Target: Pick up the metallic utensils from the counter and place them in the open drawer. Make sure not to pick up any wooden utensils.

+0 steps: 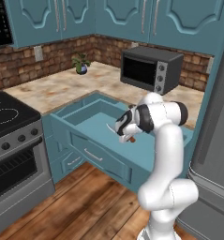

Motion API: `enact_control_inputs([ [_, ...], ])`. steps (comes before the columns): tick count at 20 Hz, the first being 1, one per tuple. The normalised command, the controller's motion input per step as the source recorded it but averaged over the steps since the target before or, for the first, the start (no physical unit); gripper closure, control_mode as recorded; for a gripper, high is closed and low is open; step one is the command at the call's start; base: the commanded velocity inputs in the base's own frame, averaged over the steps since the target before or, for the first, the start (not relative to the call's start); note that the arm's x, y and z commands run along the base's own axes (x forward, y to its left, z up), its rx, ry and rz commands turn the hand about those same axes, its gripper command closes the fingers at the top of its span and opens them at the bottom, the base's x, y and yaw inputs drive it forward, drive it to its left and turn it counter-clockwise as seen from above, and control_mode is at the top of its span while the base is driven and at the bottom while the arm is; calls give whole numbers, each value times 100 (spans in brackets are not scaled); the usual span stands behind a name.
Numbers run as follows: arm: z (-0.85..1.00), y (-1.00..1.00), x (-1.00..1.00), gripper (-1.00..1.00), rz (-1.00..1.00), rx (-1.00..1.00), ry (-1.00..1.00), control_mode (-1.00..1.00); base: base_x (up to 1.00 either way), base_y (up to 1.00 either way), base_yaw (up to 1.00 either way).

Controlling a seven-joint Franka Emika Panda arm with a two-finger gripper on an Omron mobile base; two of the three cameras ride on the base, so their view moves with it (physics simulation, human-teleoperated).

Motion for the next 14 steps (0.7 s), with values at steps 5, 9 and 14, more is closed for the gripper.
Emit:
enact_control_inputs([
  [5,-45,-6,42,100,-1,0,0,-100,0,0,0],
  [9,-47,-1,23,100,-3,0,0,-100,0,0,0],
  [14,-50,0,21,100,-4,0,0,-100,0,0,0],
])
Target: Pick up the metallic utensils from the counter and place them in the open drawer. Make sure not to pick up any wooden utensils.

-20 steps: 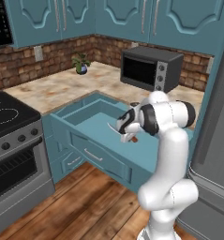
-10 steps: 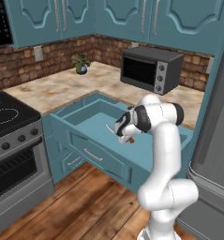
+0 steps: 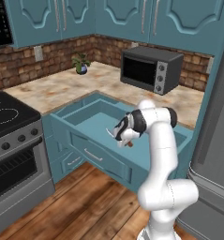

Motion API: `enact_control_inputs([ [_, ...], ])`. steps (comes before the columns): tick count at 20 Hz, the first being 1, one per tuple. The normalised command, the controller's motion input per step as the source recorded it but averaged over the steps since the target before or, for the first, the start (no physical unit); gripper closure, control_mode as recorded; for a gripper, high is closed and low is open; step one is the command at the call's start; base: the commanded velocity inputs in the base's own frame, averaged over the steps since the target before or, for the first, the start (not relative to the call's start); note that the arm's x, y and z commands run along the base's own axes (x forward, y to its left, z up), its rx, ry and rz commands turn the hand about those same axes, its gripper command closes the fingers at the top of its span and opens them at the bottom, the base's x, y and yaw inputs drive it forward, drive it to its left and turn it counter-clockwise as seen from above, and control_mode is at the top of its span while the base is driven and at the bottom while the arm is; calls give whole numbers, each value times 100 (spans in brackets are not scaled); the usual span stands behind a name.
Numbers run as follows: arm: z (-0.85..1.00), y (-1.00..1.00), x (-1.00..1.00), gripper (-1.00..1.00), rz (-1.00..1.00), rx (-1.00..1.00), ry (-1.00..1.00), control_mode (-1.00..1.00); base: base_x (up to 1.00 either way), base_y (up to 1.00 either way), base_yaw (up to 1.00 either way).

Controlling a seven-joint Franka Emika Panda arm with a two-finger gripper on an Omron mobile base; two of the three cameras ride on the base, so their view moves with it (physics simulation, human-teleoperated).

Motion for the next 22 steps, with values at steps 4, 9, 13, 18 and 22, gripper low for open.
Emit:
enact_control_inputs([
  [4,-49,0,10,100,-4,0,0,-100,0,0,0],
  [9,-43,0,0,100,-5,0,0,-100,0,0,0],
  [13,-47,0,0,100,-4,0,0,-100,0,0,0],
  [18,-50,2,2,100,-4,0,0,-100,0,0,0],
  [22,-44,0,0,100,-3,0,0,-100,0,0,0],
])
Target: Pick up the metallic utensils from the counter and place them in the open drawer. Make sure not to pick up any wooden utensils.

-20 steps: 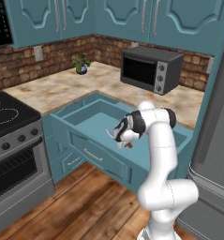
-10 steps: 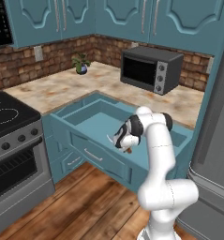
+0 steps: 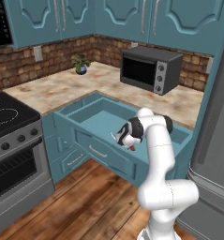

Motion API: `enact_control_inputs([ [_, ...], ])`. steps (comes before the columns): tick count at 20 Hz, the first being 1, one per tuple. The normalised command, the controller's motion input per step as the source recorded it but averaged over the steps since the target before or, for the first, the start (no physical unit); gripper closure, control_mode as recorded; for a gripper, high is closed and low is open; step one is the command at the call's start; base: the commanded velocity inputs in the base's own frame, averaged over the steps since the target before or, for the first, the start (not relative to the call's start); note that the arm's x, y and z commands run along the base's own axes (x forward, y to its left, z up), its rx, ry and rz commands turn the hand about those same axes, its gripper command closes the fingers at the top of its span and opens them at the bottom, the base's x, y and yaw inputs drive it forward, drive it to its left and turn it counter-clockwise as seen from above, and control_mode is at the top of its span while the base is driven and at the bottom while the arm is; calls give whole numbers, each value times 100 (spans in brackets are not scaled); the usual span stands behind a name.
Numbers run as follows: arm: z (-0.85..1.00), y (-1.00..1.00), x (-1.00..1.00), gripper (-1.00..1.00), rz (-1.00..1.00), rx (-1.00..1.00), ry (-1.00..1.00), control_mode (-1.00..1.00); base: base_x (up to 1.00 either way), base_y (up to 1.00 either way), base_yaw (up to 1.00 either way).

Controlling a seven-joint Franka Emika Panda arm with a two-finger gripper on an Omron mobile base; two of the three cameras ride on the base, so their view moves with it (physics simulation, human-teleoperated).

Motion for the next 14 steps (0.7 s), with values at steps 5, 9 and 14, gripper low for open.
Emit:
enact_control_inputs([
  [5,-20,25,-17,-100,-1,0,0,-100,0,0,0],
  [9,37,31,-36,-100,0,-2,-1,-100,0,0,0],
  [14,95,19,-50,-100,0,-6,-13,-100,0,0,0],
])
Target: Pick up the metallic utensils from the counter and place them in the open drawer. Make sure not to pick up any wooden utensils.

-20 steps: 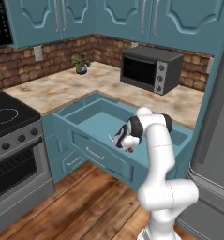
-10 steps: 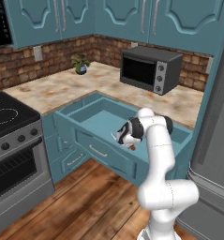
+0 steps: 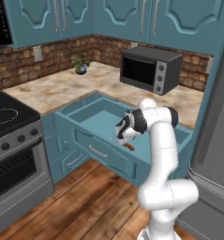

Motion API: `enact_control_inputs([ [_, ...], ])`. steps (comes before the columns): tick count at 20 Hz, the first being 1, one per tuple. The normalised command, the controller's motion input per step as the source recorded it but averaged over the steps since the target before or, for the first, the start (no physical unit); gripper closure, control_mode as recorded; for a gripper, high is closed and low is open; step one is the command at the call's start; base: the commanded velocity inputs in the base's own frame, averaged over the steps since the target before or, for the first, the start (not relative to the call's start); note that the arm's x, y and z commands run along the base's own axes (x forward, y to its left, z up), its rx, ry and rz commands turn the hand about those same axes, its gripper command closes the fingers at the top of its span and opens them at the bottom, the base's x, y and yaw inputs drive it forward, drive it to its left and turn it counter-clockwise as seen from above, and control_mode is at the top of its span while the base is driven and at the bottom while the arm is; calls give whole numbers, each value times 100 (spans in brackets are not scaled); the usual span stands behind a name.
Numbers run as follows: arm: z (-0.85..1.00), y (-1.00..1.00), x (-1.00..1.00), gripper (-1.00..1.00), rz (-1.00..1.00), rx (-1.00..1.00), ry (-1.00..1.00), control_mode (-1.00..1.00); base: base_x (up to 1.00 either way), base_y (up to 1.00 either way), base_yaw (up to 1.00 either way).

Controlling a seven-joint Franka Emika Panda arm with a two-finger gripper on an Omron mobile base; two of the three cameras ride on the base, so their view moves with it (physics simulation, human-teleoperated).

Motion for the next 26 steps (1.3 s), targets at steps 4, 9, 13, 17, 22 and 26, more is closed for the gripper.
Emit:
enact_control_inputs([
  [4,100,14,-97,-100,0,-3,-38,-100,0,0,0],
  [9,94,23,-100,-100,-4,5,-28,-100,0,0,0],
  [13,100,33,-95,-100,-7,6,-24,-100,0,0,0],
  [17,100,30,-81,-100,-4,0,-20,-100,0,0,0],
  [22,100,30,-71,-100,-4,0,-16,-100,0,0,0],
  [26,100,22,-31,-100,-2,0,-4,-100,0,0,0],
])
